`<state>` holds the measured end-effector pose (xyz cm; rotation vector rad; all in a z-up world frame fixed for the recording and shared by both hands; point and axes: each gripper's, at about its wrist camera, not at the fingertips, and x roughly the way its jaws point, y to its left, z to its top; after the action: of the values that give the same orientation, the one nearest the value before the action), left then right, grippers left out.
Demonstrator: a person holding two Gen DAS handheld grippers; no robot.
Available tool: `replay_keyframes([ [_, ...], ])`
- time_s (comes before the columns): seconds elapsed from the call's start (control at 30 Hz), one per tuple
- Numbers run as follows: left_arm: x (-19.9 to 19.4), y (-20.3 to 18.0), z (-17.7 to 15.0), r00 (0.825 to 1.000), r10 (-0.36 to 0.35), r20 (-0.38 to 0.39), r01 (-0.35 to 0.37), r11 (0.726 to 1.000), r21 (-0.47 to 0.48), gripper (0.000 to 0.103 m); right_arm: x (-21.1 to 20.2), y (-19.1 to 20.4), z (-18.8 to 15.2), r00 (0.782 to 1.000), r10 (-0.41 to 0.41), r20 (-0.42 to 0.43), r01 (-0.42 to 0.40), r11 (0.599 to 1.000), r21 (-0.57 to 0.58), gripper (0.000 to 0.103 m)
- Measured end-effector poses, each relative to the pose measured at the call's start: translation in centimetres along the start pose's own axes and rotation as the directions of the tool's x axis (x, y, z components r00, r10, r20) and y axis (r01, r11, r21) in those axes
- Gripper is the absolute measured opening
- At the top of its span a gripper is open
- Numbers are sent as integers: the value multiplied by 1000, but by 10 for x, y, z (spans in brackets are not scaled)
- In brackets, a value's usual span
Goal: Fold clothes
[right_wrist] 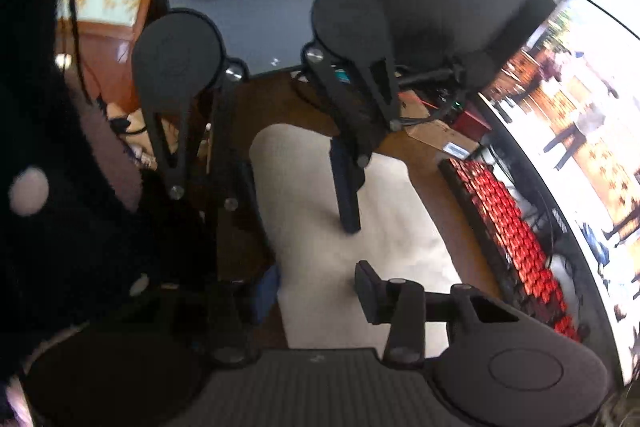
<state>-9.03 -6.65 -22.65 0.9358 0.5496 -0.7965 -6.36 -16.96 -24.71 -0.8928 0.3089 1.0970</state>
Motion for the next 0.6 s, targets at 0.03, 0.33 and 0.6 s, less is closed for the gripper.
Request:
replay_keyframes([
  [0.03,0,-1,-1,1000,0,5,0,1000,6,40,1,0,0,1000,6,0,-6,1000,-10,30],
  [0.33,-11,3,-15,999,-28,40,30,998,-49,25,-2,-5,-3,999,54,-3,-54,997,-58,20],
  [0.6,-22,-3,-29,1000,-13,16,14,998,-67,25,-23,-11,-20,996,72,-58,-73,997,-23,20],
])
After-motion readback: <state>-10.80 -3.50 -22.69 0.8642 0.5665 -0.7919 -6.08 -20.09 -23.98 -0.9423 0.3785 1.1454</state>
